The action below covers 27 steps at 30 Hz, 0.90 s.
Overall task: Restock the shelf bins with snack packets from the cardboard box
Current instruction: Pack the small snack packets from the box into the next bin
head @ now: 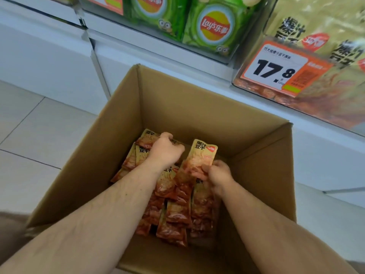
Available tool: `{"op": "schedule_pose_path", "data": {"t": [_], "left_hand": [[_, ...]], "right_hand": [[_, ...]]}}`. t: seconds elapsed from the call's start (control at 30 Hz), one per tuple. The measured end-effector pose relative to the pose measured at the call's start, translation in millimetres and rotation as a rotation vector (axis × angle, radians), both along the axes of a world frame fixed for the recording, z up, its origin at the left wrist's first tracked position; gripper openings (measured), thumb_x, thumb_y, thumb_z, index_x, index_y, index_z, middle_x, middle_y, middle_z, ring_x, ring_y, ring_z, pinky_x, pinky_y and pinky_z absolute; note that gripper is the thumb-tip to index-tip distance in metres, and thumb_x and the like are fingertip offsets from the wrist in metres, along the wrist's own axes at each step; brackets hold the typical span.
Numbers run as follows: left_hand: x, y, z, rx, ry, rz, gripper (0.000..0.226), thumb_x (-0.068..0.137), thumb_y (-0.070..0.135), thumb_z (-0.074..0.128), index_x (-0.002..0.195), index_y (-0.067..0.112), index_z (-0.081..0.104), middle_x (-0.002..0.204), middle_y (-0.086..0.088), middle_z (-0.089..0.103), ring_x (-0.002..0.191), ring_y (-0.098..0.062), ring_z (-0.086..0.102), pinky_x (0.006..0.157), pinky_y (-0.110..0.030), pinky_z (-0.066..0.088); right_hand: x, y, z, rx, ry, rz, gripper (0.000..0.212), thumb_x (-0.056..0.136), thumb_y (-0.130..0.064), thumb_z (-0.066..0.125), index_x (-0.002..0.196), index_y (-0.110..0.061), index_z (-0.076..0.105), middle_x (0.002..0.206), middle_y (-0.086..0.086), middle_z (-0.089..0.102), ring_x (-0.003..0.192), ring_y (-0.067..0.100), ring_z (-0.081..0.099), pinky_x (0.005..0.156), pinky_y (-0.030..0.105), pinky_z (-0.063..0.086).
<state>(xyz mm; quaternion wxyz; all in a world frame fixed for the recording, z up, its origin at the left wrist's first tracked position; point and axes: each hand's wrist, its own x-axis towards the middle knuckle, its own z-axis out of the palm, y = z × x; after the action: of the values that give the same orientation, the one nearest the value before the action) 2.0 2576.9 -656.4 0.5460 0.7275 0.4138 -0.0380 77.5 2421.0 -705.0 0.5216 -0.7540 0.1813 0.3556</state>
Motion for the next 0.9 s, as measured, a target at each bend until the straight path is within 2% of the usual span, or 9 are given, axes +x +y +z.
{"op": "schedule_pose_path", "data": {"t": [0.07,0.13,0.2,0.3,0.4,0.5,0.63,0.8,0.9], "left_hand": [[-3,0,1,-0.132,0.002,0.110,0.069,0.086,0.033,0.070,0.142,0.007,0.040,0.125,-0.006,0.058,0.115,-0.024,0.058,0.095,-0.029,0.045],[-7,0,2,-0.317,-0.046,0.229,0.046,0.085,0.027,0.074,0.124,0.009,0.057,0.119,-0.008,0.067,0.105,-0.025,0.066,0.095,-0.040,0.053],[-8,2,1,-0.331,-0.091,0.271,0.019,0.086,0.016,0.074,0.103,0.015,0.066,0.106,-0.008,0.073,0.093,-0.025,0.070,0.084,-0.045,0.059],[-6,8,-2,-0.259,-0.129,0.341,0.022,0.087,0.014,0.073,0.107,0.018,0.066,0.102,-0.004,0.073,0.090,-0.023,0.070,0.069,-0.039,0.059],[-7,12,-5,-0.264,-0.099,0.354,0.020,0.088,0.015,0.071,0.107,0.020,0.066,0.102,-0.001,0.072,0.090,-0.022,0.070,0.062,-0.035,0.059],[-9,14,-12,-0.275,-0.057,0.357,0.015,0.089,0.017,0.072,0.101,0.023,0.065,0.097,0.000,0.072,0.086,-0.020,0.070,0.053,-0.030,0.055],[-10,15,-21,-0.256,-0.032,0.350,0.019,0.087,0.015,0.072,0.105,0.018,0.067,0.098,-0.002,0.074,0.088,-0.020,0.071,0.074,-0.039,0.060],[-11,15,-27,-0.268,-0.011,0.326,0.019,0.088,0.011,0.069,0.106,0.015,0.066,0.098,-0.002,0.073,0.087,-0.018,0.069,0.075,-0.033,0.058],[-11,14,-29,-0.265,-0.018,0.322,0.021,0.089,0.004,0.063,0.104,0.019,0.061,0.093,0.001,0.069,0.086,-0.016,0.066,0.070,-0.027,0.053]], "right_hand": [[-7,14,23,0.197,0.150,0.158,0.014,0.095,-0.001,0.057,0.105,-0.010,0.056,0.068,0.002,0.068,0.053,0.010,0.062,0.044,0.025,0.048],[-14,27,35,0.298,0.219,0.328,0.010,0.097,-0.004,0.053,0.101,-0.014,0.053,0.050,-0.005,0.059,0.037,0.004,0.044,0.040,0.019,0.030],[-15,37,37,0.343,0.249,0.397,0.008,0.096,-0.008,0.054,0.097,-0.015,0.052,0.051,-0.006,0.058,0.038,0.003,0.042,0.042,0.020,0.027],[-3,44,18,0.273,0.234,0.283,0.010,0.091,-0.026,0.060,0.092,-0.016,0.061,0.068,-0.003,0.062,0.048,0.008,0.041,0.047,0.024,0.028],[15,38,-20,-0.144,0.120,0.065,0.020,0.091,-0.026,0.063,0.102,-0.010,0.065,0.083,0.005,0.064,0.061,0.017,0.055,0.051,0.024,0.039],[11,29,-60,-0.394,0.113,0.154,0.046,0.086,-0.028,0.070,0.120,0.002,0.062,0.099,0.013,0.063,0.086,0.027,0.061,0.070,0.029,0.047],[-2,35,-87,-0.442,0.149,0.286,0.089,0.061,-0.049,0.086,0.132,-0.007,0.054,0.130,0.012,0.060,0.118,0.031,0.059,0.095,0.031,0.049],[5,38,-93,-0.509,0.166,0.372,0.073,0.069,-0.036,0.088,0.126,-0.004,0.058,0.124,0.013,0.065,0.110,0.028,0.063,0.090,0.031,0.053],[8,29,-89,-0.542,0.109,0.398,0.042,0.076,-0.022,0.082,0.111,-0.003,0.068,0.106,0.012,0.070,0.089,0.026,0.068,0.073,0.030,0.058]]}}
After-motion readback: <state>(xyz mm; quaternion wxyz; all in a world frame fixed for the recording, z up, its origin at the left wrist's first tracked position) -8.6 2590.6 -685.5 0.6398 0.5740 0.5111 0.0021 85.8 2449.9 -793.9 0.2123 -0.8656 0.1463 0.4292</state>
